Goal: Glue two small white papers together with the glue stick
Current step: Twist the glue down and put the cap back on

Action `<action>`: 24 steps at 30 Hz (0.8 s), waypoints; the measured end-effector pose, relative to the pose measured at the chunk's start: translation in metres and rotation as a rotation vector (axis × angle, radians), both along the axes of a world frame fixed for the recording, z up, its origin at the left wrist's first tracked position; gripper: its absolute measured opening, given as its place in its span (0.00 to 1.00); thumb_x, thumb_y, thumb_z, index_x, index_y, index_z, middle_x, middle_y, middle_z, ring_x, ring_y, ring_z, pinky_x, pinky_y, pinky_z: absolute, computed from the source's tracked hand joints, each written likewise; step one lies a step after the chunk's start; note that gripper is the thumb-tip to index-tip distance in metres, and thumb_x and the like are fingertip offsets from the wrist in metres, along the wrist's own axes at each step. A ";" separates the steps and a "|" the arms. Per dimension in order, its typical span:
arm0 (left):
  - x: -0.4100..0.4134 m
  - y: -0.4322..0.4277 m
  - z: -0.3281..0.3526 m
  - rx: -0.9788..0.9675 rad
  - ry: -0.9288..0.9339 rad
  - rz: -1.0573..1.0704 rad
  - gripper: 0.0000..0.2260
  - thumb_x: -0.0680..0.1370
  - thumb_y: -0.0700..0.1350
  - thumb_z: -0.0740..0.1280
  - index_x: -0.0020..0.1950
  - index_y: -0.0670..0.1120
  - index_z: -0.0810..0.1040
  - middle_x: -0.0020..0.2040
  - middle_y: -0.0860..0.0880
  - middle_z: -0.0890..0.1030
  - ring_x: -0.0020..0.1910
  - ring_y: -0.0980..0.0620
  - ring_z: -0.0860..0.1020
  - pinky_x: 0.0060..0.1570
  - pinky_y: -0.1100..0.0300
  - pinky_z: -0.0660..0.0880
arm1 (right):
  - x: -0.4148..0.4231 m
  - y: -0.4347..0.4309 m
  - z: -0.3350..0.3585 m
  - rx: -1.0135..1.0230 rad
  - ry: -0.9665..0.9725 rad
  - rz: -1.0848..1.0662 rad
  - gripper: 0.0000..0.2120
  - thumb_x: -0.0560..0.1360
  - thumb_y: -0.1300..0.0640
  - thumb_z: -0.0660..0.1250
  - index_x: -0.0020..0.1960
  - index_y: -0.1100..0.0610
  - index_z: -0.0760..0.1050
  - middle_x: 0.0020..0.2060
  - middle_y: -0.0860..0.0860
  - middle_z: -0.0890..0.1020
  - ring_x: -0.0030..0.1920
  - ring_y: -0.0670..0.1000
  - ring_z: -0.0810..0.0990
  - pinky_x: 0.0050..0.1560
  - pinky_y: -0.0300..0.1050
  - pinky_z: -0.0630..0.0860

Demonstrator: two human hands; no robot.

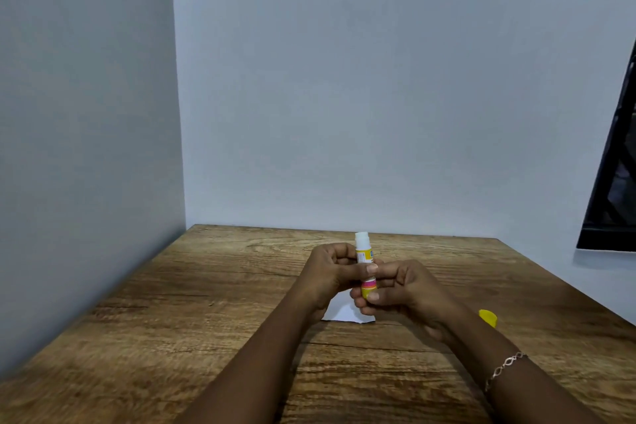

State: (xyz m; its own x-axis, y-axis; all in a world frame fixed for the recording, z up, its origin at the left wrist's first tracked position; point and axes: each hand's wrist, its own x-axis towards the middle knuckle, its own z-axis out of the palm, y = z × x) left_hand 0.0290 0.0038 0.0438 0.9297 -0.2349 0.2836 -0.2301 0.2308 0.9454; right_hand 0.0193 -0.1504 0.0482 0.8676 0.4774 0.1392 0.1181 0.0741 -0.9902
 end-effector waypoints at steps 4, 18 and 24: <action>0.002 0.000 -0.001 -0.033 0.012 0.021 0.07 0.69 0.31 0.70 0.47 0.34 0.78 0.41 0.43 0.83 0.36 0.51 0.82 0.40 0.62 0.79 | -0.002 0.009 -0.001 -0.098 -0.164 -0.074 0.13 0.62 0.73 0.72 0.43 0.59 0.81 0.25 0.46 0.77 0.28 0.44 0.75 0.31 0.36 0.75; -0.002 -0.002 -0.001 0.040 -0.029 0.085 0.05 0.69 0.32 0.71 0.43 0.38 0.80 0.36 0.49 0.84 0.35 0.55 0.82 0.39 0.66 0.78 | -0.001 0.006 -0.003 -0.063 -0.090 -0.091 0.12 0.60 0.70 0.72 0.43 0.62 0.80 0.28 0.54 0.77 0.27 0.48 0.78 0.30 0.39 0.78; -0.002 0.000 0.000 0.026 -0.023 0.058 0.05 0.72 0.32 0.68 0.44 0.40 0.81 0.41 0.44 0.83 0.35 0.53 0.81 0.40 0.64 0.78 | 0.000 0.001 0.000 -0.063 -0.037 -0.003 0.10 0.71 0.69 0.66 0.51 0.62 0.78 0.38 0.54 0.83 0.40 0.48 0.83 0.37 0.39 0.80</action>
State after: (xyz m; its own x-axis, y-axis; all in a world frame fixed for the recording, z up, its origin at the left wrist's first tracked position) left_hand 0.0273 0.0041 0.0439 0.9353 -0.1880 0.2998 -0.2644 0.1916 0.9452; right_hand 0.0194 -0.1494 0.0480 0.8637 0.4839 0.1408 0.1547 0.0114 -0.9879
